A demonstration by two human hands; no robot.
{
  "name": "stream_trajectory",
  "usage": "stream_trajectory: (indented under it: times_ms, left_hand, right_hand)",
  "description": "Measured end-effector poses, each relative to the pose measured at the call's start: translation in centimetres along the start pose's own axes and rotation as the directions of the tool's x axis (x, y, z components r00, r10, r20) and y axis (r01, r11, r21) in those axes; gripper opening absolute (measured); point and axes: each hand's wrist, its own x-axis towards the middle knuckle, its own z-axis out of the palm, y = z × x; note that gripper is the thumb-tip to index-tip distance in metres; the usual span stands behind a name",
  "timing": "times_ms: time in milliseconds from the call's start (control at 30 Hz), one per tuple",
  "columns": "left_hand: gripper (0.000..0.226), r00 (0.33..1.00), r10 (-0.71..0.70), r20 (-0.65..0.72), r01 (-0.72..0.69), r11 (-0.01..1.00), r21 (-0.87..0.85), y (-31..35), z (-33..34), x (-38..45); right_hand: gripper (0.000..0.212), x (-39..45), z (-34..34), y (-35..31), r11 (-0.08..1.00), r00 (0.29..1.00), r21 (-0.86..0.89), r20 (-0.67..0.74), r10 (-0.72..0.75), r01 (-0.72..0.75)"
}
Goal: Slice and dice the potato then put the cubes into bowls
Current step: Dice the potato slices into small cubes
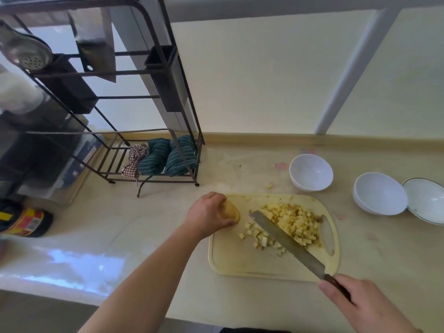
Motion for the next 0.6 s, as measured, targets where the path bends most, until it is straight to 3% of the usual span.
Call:
stream_trajectory:
  times_ms: [100, 200, 333, 600]
  left_hand:
    - [0.075, 0.999, 0.035, 0.006, -0.035, 0.999, 0.014, -0.4, -0.1, -0.6]
    - [0.078, 1.0, 0.028, 0.01, -0.028, 0.998, 0.062, -0.8, -0.2, -0.9]
    - [0.073, 0.998, 0.003, 0.063, -0.012, 0.99, 0.143, -1.4, -0.4, -1.1]
    - [0.067, 0.991, -0.049, 0.126, 0.031, 0.989, 0.142, -2.2, -0.6, -1.1]
  right_hand:
    - [0.068, -0.3, 0.0, -2.1, 0.98, 0.998, 0.195, 0.06, 0.025, -0.036]
    - [0.054, 0.0, 0.7, -3.9, 0.784, 0.91, 0.522, 0.395, 0.127, -0.336]
    - [0.056, 0.6, 2.7, -4.5, 0.692, 0.814, 0.564, 0.577, 0.059, -0.45]
    - [0.055, 1.3, 5.5, -4.2, 0.63, 0.781, 0.572, 0.617, 0.091, -0.525]
